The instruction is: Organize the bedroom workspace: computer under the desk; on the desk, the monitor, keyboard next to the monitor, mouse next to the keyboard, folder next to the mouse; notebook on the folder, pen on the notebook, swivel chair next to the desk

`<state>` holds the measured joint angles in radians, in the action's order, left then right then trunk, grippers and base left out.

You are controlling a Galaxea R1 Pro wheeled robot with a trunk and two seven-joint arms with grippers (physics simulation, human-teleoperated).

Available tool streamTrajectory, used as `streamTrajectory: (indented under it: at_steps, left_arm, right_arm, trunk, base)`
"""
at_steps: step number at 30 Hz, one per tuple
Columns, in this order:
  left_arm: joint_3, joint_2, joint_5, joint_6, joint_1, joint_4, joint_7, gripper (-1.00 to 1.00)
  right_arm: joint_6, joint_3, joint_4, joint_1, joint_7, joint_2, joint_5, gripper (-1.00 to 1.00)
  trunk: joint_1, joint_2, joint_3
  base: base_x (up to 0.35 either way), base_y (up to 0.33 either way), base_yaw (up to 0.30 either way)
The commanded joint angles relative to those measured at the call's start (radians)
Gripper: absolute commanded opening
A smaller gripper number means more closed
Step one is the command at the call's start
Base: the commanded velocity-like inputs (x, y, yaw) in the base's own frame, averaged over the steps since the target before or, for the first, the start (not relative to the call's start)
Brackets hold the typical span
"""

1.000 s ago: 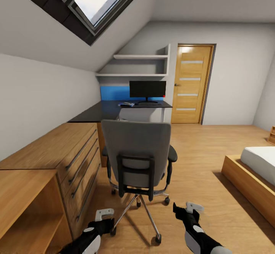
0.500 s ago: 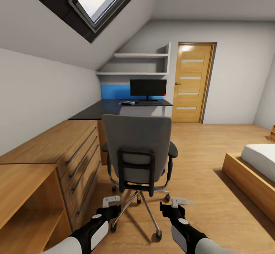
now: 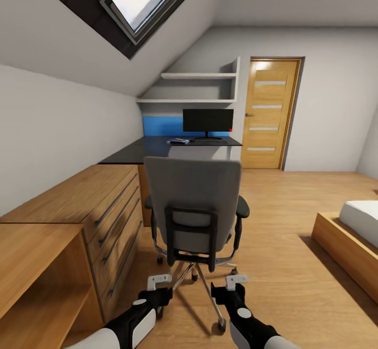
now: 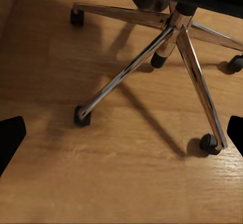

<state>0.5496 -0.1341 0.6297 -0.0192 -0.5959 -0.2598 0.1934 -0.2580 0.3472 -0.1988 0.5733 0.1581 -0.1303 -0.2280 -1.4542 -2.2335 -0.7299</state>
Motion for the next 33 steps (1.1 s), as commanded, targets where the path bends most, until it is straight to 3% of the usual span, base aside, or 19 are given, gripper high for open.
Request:
streamTrajectory:
  at_steps: [1, 16, 22, 33]
  left_arm:
    - [0.009, 0.000, 0.008, -0.002, -0.001, 0.000, 0.006, 1.00]
    - [0.012, -0.001, 0.007, -0.002, -0.001, 0.007, 0.006, 1.00]
    - [0.012, -0.001, 0.005, -0.002, -0.001, 0.007, 0.006, 1.00]
    - [0.010, 0.001, 0.005, -0.003, -0.001, 0.007, 0.007, 1.00]
  right_arm:
    - [-0.004, 0.009, 0.001, 0.000, 0.005, 0.000, -0.004, 1.00]
    - [-0.004, 0.006, 0.001, -0.001, 0.006, -0.001, 0.013, 1.00]
    - [-0.052, 0.006, 0.002, -0.001, 0.006, 0.000, 0.013, 1.00]
    - [-0.053, 0.006, 0.002, -0.001, 0.006, 0.000, 0.013, 1.00]
  trunk:
    - [0.000, 0.000, -0.001]
    - [0.000, 0.000, -0.001]
    - [0.000, 0.000, 0.005]
    - [0.000, 0.000, 0.006]
  base:
    - [0.211, 0.000, 0.000]
    - [0.300, -0.025, -0.004]
    - [0.319, -0.120, -0.160]
    - [0.318, -0.158, -0.017]
